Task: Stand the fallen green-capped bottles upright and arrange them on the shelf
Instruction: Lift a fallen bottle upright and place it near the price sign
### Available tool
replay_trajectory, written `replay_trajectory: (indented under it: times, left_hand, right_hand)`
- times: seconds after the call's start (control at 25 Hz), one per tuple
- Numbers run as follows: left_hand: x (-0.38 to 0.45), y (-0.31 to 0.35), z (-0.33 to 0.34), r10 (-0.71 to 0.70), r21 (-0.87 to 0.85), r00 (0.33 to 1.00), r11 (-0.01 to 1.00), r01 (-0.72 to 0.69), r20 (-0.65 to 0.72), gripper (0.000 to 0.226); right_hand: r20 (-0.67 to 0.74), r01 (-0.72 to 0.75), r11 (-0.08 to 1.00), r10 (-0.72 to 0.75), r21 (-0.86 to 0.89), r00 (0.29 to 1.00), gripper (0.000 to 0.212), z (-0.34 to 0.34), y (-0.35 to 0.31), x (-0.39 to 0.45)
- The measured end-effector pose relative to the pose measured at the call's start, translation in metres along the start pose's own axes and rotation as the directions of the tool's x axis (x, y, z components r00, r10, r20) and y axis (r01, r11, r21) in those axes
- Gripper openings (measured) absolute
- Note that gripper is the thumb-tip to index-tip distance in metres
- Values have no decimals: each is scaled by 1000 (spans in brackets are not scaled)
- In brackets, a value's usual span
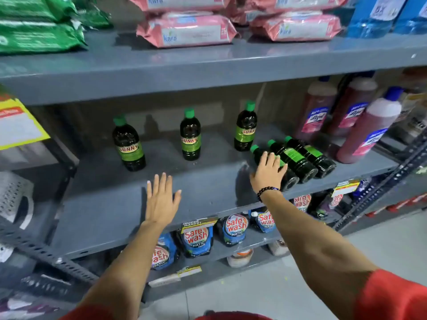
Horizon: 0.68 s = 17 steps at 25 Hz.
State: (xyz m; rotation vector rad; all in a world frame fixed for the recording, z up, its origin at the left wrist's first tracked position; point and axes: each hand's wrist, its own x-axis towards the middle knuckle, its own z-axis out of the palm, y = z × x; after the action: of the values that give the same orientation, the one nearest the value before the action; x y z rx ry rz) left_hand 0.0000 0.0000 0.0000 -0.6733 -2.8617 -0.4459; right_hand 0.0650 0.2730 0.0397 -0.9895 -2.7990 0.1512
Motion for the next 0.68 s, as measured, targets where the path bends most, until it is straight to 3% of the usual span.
replay_trajectory:
  times: [0.16,0.36,0.68]
  left_hand:
    - [7,-14,11,-117,7,992,993,117,37,53]
    - [9,-15,17,-140,-34,988,989,142,62,51]
    - [3,-20,3,-173,-148,985,974,173,13,50]
  right_hand:
    - [39,-117,990,121,-74,992,78,10,7,35]
    - [-33,-157,981,154,-113,987,59,25,9,53]
    - [-67,-247,958,259,146,964,68,-7,-29,35]
